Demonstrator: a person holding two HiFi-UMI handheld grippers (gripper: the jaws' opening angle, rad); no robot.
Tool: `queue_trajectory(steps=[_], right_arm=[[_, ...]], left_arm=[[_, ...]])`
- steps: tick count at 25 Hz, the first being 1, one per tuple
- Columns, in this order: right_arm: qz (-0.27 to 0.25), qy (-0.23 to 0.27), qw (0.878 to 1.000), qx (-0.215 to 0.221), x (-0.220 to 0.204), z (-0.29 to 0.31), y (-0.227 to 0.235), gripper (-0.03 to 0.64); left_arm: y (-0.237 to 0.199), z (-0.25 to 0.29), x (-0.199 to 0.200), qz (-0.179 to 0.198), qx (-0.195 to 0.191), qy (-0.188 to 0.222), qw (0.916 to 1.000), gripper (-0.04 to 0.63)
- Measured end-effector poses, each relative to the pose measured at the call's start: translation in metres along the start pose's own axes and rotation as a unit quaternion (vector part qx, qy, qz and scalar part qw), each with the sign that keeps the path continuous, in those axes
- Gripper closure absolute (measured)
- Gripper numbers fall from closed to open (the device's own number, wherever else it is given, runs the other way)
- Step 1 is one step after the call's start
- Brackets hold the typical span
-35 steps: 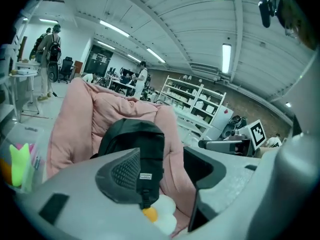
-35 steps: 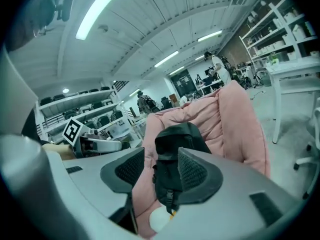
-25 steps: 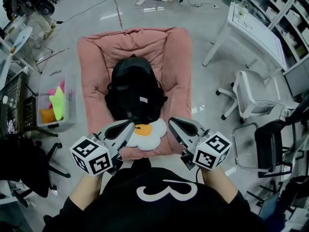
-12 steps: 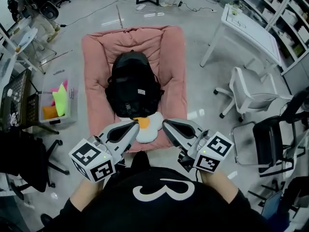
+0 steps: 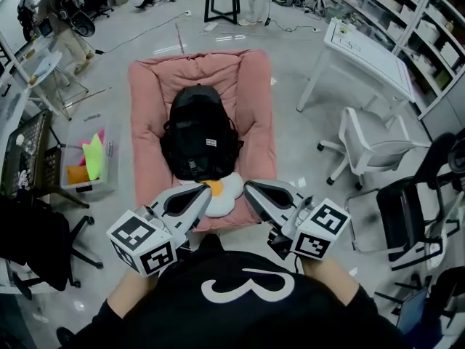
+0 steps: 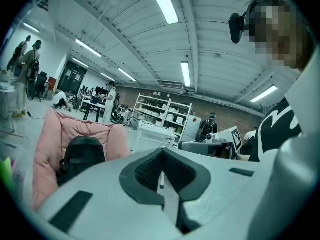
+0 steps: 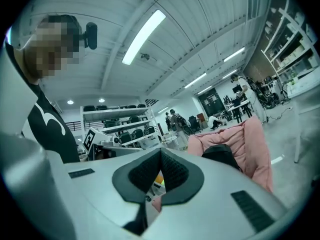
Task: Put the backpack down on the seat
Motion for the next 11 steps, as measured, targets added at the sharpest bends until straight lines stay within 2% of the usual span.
queue_trajectory(steps=[11], right_arm=[[-0.027, -0.009, 1.0, -0.002, 0.007, -0.015, -0.016, 0.614]], left_arm=[[0.02, -0.008, -0.001, 0.02, 0.002, 0.014, 0.9997, 0.589]])
Point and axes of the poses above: the fingertips, and each gripper's own axes: z forward along the fingers, y to its right, x out of its top, the point moved 7 cm from there along -z, backward along the fingers, and after that the axes turned 7 degrees about -z, right-handed, at the moved point
